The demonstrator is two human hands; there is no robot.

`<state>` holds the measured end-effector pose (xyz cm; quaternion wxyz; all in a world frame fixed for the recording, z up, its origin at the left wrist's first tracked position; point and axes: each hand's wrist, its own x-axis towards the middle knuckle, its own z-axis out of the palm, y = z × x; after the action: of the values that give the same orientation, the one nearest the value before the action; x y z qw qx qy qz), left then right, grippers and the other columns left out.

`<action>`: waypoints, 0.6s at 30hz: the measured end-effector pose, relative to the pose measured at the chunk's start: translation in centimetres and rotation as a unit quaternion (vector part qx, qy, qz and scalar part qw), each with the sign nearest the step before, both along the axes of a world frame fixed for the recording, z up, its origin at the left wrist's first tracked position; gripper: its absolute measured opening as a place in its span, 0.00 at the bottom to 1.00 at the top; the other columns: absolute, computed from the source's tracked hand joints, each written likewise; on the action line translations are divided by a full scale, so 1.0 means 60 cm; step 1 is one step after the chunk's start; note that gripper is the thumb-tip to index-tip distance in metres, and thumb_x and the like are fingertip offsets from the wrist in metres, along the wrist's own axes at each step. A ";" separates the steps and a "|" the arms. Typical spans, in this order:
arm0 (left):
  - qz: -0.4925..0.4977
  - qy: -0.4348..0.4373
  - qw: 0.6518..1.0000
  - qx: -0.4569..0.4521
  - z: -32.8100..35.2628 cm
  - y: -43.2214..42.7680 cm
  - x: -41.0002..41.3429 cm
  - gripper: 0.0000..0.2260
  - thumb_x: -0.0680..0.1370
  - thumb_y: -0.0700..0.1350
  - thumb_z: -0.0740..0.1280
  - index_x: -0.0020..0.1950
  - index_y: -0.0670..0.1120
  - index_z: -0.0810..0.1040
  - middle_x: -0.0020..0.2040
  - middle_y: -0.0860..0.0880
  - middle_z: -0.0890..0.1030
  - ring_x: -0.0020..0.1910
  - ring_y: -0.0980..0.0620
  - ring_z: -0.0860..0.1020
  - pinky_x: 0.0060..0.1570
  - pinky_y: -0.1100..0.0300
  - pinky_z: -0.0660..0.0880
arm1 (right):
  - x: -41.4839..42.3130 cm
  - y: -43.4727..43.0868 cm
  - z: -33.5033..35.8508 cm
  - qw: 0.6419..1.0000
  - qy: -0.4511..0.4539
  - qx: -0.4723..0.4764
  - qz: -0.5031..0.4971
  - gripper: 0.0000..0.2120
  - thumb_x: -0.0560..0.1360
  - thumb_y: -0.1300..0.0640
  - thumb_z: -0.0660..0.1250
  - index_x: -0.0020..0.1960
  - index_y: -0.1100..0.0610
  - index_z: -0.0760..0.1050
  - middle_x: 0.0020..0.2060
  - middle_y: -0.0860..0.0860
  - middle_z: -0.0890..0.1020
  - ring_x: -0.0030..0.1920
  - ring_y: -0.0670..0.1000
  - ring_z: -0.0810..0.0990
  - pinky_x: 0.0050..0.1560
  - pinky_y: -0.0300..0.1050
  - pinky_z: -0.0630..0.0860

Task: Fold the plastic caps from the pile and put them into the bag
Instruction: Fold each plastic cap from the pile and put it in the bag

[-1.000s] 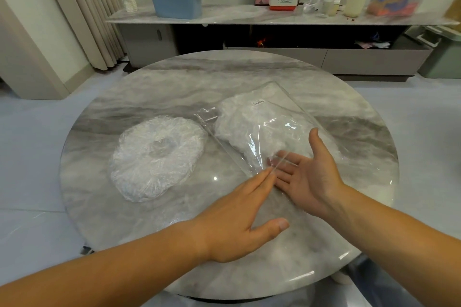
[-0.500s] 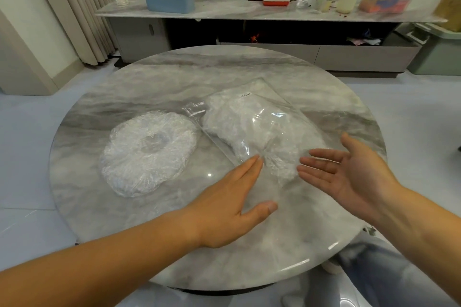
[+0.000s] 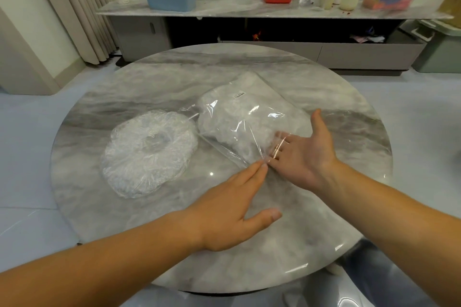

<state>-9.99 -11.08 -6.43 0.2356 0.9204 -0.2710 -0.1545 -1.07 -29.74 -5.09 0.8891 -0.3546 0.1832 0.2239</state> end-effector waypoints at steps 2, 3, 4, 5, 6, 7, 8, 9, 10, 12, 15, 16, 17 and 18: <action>0.005 0.000 1.000 -0.003 0.000 0.005 0.002 0.39 0.78 0.69 0.51 0.82 0.53 0.40 0.81 0.61 0.39 0.78 0.67 0.40 0.76 0.68 0.43 | 0.007 0.008 -0.006 1.000 0.009 0.002 -0.029 0.51 0.69 0.22 0.62 0.72 0.63 0.68 0.62 0.62 0.81 0.60 0.64 0.83 0.67 0.62 0.72; 0.005 0.000 1.000 -0.003 0.000 0.008 0.003 0.39 0.78 0.69 0.51 0.82 0.54 0.40 0.81 0.61 0.40 0.78 0.67 0.40 0.75 0.69 0.43 | 0.009 0.010 -0.007 0.999 0.012 0.000 -0.040 0.51 0.68 0.23 0.64 0.72 0.63 0.68 0.63 0.62 0.81 0.61 0.65 0.82 0.69 0.63 0.71; 0.002 0.000 1.000 -0.002 -0.001 0.010 0.004 0.39 0.78 0.69 0.52 0.82 0.54 0.40 0.81 0.61 0.40 0.78 0.66 0.40 0.75 0.69 0.43 | 0.010 0.011 -0.007 0.999 0.014 -0.005 -0.046 0.50 0.68 0.23 0.64 0.71 0.64 0.69 0.63 0.63 0.81 0.62 0.66 0.81 0.70 0.64 0.70; 0.000 -0.001 1.000 0.001 -0.002 0.012 0.005 0.39 0.78 0.69 0.52 0.82 0.54 0.39 0.81 0.61 0.40 0.78 0.66 0.40 0.75 0.69 0.43 | 0.008 0.011 -0.006 0.999 0.014 -0.013 -0.051 0.49 0.69 0.24 0.65 0.70 0.64 0.70 0.63 0.63 0.80 0.63 0.66 0.81 0.70 0.64 0.71; -0.001 -0.003 1.000 0.004 -0.003 0.014 0.007 0.39 0.78 0.69 0.52 0.82 0.54 0.40 0.81 0.61 0.40 0.78 0.66 0.41 0.76 0.68 0.44 | 0.006 0.010 -0.004 0.998 0.010 -0.029 -0.054 0.47 0.70 0.24 0.64 0.70 0.63 0.71 0.63 0.64 0.80 0.62 0.66 0.81 0.69 0.65 0.71; 0.000 -0.005 1.000 0.006 -0.004 0.015 0.010 0.39 0.78 0.70 0.51 0.82 0.54 0.40 0.81 0.61 0.40 0.78 0.65 0.41 0.76 0.67 0.45 | 0.001 0.007 -0.002 0.997 0.004 -0.058 -0.056 0.45 0.71 0.25 0.63 0.69 0.63 0.72 0.63 0.63 0.80 0.61 0.65 0.81 0.69 0.64 0.72; 0.001 -0.007 1.000 0.007 -0.005 0.016 0.013 0.39 0.78 0.70 0.51 0.82 0.54 0.41 0.81 0.60 0.41 0.79 0.65 0.42 0.77 0.66 0.46 | -0.005 0.003 0.001 0.994 -0.001 -0.093 -0.058 0.43 0.73 0.26 0.62 0.68 0.61 0.74 0.63 0.61 0.80 0.60 0.63 0.82 0.68 0.63 0.72; 0.002 -0.007 1.000 0.006 -0.005 0.015 0.016 0.39 0.78 0.70 0.52 0.82 0.54 0.41 0.82 0.60 0.42 0.79 0.64 0.42 0.77 0.66 0.46 | -0.014 -0.004 0.003 0.990 -0.006 -0.128 -0.062 0.40 0.74 0.26 0.60 0.67 0.60 0.75 0.62 0.59 0.80 0.58 0.60 0.82 0.68 0.62 0.72; 0.000 -0.007 1.000 0.003 -0.004 0.015 0.019 0.39 0.78 0.69 0.53 0.83 0.53 0.42 0.82 0.59 0.43 0.79 0.64 0.43 0.76 0.66 0.46 | -0.022 -0.011 0.003 0.986 -0.010 -0.153 -0.065 0.39 0.75 0.26 0.59 0.66 0.58 0.77 0.61 0.57 0.80 0.57 0.58 0.82 0.68 0.61 0.72; -0.010 -0.004 1.000 0.000 -0.001 0.013 0.023 0.38 0.79 0.68 0.54 0.83 0.53 0.42 0.82 0.60 0.43 0.79 0.64 0.43 0.76 0.68 0.45 | -0.043 -0.029 0.005 0.980 -0.012 -0.184 -0.072 0.36 0.76 0.27 0.58 0.65 0.57 0.78 0.61 0.58 0.81 0.60 0.59 0.82 0.68 0.62 0.72; -0.026 -0.006 1.000 0.003 0.002 0.011 0.028 0.38 0.79 0.67 0.55 0.83 0.54 0.43 0.82 0.60 0.43 0.79 0.64 0.44 0.78 0.65 0.47 | -0.073 -0.051 0.008 0.975 -0.010 -0.205 -0.087 0.35 0.77 0.28 0.57 0.65 0.56 0.77 0.61 0.59 0.82 0.61 0.59 0.82 0.67 0.64 0.72; -0.030 -0.007 1.000 0.005 0.002 0.011 0.029 0.38 0.79 0.67 0.56 0.83 0.55 0.43 0.82 0.60 0.43 0.79 0.64 0.44 0.78 0.64 0.47 | -0.081 -0.055 0.008 0.974 -0.011 -0.209 -0.091 0.35 0.77 0.28 0.57 0.65 0.56 0.77 0.60 0.58 0.82 0.60 0.58 0.82 0.66 0.65 0.72; -0.031 -0.007 0.999 0.006 0.001 0.011 0.031 0.37 0.80 0.67 0.56 0.83 0.55 0.43 0.82 0.60 0.43 0.79 0.64 0.44 0.79 0.63 0.48 | -0.089 -0.057 0.008 0.972 -0.013 -0.215 -0.095 0.34 0.77 0.28 0.57 0.65 0.56 0.76 0.60 0.58 0.82 0.60 0.58 0.82 0.66 0.65 0.73; -0.032 -0.007 0.999 0.007 0.002 0.010 0.031 0.37 0.80 0.66 0.56 0.83 0.55 0.43 0.82 0.61 0.43 0.79 0.64 0.44 0.79 0.62 0.48 | -0.095 -0.057 0.009 0.969 -0.018 -0.225 -0.097 0.34 0.77 0.29 0.57 0.66 0.56 0.75 0.60 0.57 0.83 0.60 0.57 0.82 0.66 0.65 0.73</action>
<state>-8.10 -10.46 -6.32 0.2220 0.9141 -0.3004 -0.1577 -6.80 -33.19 -4.56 0.8068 -0.5305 0.2464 0.0834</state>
